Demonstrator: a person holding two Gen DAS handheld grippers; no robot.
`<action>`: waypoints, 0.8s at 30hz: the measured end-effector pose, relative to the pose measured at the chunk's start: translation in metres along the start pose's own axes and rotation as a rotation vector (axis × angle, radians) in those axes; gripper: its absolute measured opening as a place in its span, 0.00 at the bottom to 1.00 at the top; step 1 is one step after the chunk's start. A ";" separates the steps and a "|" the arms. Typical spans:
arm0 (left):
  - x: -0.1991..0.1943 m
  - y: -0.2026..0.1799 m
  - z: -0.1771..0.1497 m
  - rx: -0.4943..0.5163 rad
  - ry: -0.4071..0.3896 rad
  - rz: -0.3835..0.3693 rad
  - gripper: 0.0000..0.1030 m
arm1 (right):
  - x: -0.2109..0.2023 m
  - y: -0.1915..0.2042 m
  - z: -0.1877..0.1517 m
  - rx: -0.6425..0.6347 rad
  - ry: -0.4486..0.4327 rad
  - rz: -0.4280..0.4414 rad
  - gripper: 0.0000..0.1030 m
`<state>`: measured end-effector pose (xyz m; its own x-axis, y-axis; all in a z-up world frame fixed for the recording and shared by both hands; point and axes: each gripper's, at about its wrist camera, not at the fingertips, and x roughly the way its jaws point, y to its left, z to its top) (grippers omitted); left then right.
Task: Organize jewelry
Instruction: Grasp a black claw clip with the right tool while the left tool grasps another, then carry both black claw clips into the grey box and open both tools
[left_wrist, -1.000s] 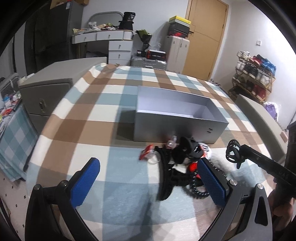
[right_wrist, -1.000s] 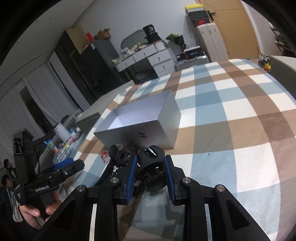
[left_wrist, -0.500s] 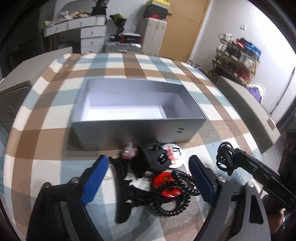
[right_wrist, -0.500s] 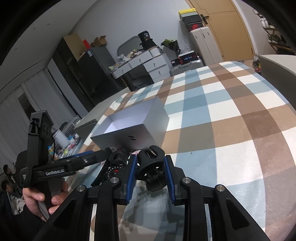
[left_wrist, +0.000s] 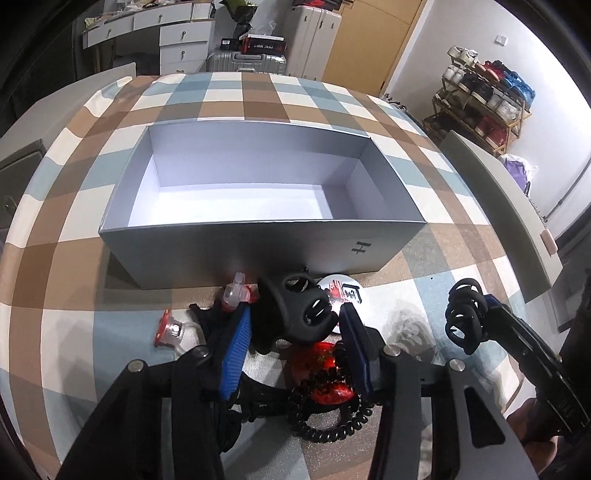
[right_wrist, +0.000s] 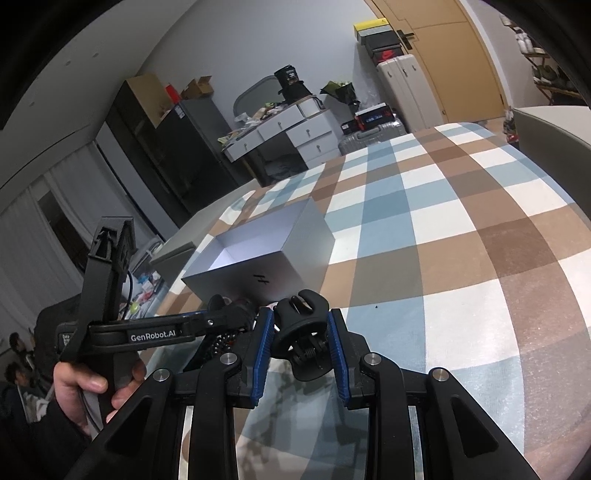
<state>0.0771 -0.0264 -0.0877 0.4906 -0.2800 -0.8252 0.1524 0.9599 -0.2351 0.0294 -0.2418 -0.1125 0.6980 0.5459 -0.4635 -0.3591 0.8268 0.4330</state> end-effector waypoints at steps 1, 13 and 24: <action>-0.001 0.001 -0.002 -0.001 0.004 -0.005 0.41 | -0.001 0.000 0.000 0.000 -0.001 0.001 0.28; -0.020 0.000 -0.006 -0.015 -0.034 -0.068 0.40 | -0.007 0.004 0.006 0.003 -0.025 0.009 0.28; -0.055 0.006 0.006 -0.004 -0.151 -0.094 0.40 | -0.009 0.028 0.025 -0.046 -0.054 0.055 0.28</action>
<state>0.0558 -0.0051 -0.0407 0.5977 -0.3669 -0.7128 0.2007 0.9293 -0.3100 0.0285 -0.2273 -0.0764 0.7083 0.5839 -0.3967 -0.4255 0.8016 0.4201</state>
